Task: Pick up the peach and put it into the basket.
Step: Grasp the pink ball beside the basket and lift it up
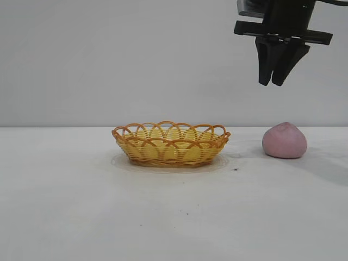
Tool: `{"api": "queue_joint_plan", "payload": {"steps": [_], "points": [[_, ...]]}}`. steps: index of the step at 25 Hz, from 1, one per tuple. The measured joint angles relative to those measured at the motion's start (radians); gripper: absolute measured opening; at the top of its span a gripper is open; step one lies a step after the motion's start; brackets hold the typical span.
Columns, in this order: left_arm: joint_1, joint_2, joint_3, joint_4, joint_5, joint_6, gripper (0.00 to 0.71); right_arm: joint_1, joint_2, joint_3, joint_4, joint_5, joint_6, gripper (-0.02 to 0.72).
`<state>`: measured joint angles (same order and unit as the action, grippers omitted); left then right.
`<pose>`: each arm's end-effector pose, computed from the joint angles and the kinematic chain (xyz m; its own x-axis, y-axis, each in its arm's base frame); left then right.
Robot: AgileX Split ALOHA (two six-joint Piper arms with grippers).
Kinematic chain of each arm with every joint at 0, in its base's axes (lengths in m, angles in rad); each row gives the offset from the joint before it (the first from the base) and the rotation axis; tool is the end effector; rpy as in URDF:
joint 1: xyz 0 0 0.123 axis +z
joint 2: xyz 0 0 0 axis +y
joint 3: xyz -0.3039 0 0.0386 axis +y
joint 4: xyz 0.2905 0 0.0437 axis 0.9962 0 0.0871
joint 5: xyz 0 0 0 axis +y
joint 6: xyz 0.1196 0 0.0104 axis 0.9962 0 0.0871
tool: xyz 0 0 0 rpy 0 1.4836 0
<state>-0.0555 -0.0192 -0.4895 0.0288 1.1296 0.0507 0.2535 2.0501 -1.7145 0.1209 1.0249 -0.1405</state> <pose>0.0313 0.0014 0.2743 -0.5047 0.0911 -0.8585 0.0650 0.9956 0.0674 0.4794 0.1370 0.2064 -0.9002 -0.3128 -0.3030 -0.3498 0.9338 0.0752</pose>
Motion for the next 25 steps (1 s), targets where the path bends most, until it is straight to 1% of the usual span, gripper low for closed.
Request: {"api": "queue_joint_plan", "payload": {"steps": [10,17,20,22,23,24,25], "points": [[0.000,0.000,0.004,0.007,-0.009,0.000,0.328,0.000,0.006,0.000,-0.042,0.027,-0.002,0.208],[0.000,0.000,0.005,0.007,-0.009,0.000,0.328,0.000,0.121,0.000,-0.044,0.029,0.005,0.208],[0.000,0.000,0.005,0.007,-0.009,0.000,0.328,0.000,0.173,0.000,-0.065,0.035,0.015,0.208],[0.000,0.000,0.005,0.007,-0.009,0.000,0.328,0.002,0.187,0.000,-0.097,0.035,0.028,0.089],[0.000,0.000,0.005,0.007,-0.009,0.000,0.328,0.003,0.184,0.000,-0.123,0.029,0.038,0.055],[0.000,0.000,0.005,0.007,-0.009,0.000,0.328,0.009,0.175,0.000,-0.149,0.021,0.047,0.055],[0.000,0.000,0.005,0.007,-0.009,0.000,0.328,0.011,0.165,0.000,-0.167,0.016,0.051,0.000]]}}
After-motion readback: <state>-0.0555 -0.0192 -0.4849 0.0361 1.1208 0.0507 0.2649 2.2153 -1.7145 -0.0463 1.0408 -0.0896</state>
